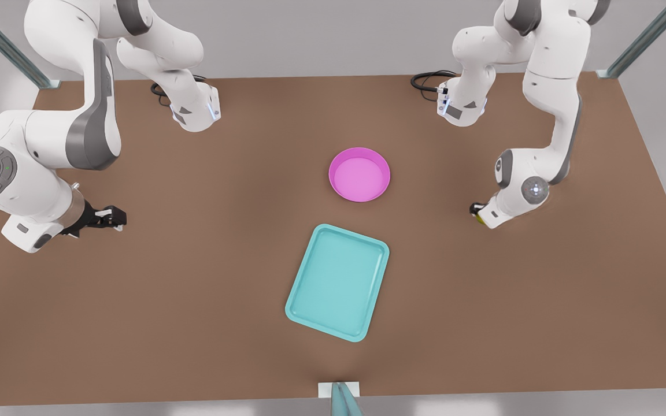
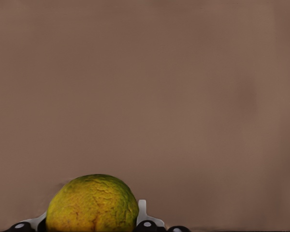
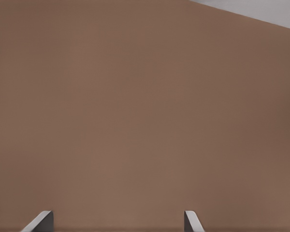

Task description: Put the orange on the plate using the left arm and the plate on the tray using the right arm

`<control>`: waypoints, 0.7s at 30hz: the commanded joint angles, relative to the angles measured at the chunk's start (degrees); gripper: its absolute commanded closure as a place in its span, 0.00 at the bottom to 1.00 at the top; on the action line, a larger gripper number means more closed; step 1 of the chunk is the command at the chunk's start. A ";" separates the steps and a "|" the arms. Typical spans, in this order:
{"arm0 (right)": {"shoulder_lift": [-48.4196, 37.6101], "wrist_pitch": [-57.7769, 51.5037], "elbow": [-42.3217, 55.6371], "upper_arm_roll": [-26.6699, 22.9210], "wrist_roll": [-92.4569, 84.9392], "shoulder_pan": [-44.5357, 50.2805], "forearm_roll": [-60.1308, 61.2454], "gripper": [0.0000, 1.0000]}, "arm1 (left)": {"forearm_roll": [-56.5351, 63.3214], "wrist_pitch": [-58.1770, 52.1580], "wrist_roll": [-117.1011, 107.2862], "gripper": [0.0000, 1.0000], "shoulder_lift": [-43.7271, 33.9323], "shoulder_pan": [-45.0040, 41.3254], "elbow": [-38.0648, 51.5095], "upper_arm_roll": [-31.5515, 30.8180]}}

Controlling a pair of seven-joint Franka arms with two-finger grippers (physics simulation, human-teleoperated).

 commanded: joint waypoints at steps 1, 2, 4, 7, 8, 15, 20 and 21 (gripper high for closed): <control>-0.05 -0.03 0.03 -0.01 -0.04 0.00 0.03 0.00 | -1.60 -1.53 -24.32 0.34 -0.54 -4.13 1.45 -7.59; -0.05 -0.03 0.03 -0.01 -0.04 0.00 0.03 0.00 | -1.60 -2.93 -29.06 0.34 -0.28 -10.99 3.99 -7.68; -0.05 -0.03 0.03 -0.01 -0.04 0.00 0.03 0.00 | -1.69 -9.70 -40.05 0.34 0.95 -24.34 10.15 -7.68; -0.05 -0.03 0.03 -0.01 -0.04 -0.09 0.03 0.00 | -3.45 -9.96 -47.09 0.34 4.03 -35.87 13.23 -7.68; -0.05 -0.03 0.03 -0.10 -0.04 -0.09 0.03 0.00 | -3.98 -12.77 -47.00 0.34 4.12 -36.40 13.23 -8.38; -0.05 -0.12 -0.06 -0.10 -0.04 -0.09 0.03 0.00 | -4.51 -20.67 -46.04 0.00 4.56 -36.31 13.40 -8.82; -0.05 -0.12 0.03 -0.10 -0.04 -0.09 0.03 0.00 | -4.15 -72.98 -17.49 0.00 1.74 -35.70 55.23 19.63; -0.05 -0.12 0.03 -0.10 -0.04 -0.09 0.03 0.00 | -4.24 -73.07 -14.31 0.00 1.83 -35.70 56.38 25.10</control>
